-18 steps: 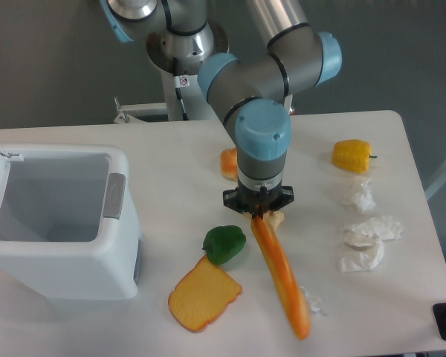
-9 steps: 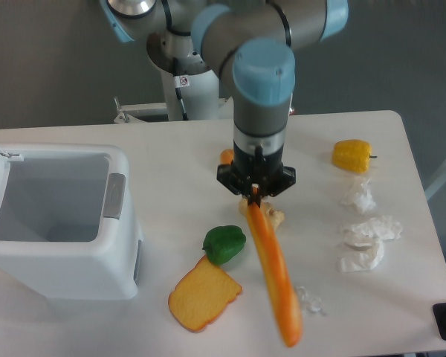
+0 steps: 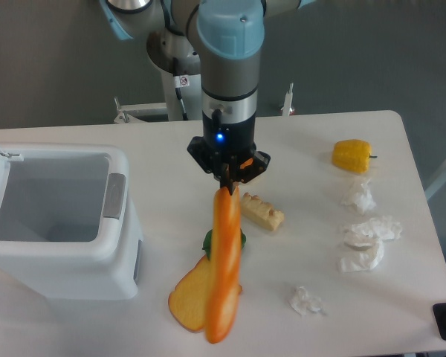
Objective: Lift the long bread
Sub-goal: 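Lift the gripped baguette upward off the table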
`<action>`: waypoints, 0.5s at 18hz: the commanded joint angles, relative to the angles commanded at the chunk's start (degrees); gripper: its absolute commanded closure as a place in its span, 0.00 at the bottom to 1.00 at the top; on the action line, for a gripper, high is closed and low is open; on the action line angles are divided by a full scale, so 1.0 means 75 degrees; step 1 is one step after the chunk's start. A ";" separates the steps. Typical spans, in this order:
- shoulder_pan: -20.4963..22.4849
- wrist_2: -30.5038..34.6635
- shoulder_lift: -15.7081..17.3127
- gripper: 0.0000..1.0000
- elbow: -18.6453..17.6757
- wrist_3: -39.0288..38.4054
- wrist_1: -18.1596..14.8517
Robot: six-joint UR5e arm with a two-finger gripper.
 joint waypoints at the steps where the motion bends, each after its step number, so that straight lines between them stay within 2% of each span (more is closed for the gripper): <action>1: 0.0047 -0.0012 0.0070 1.00 0.0000 0.0012 -0.0023; 4: 0.0258 -0.0234 0.0188 1.00 -0.0058 0.0047 -0.0059; 9: 0.0246 -0.0469 0.0188 1.00 -0.0059 0.0047 -0.0047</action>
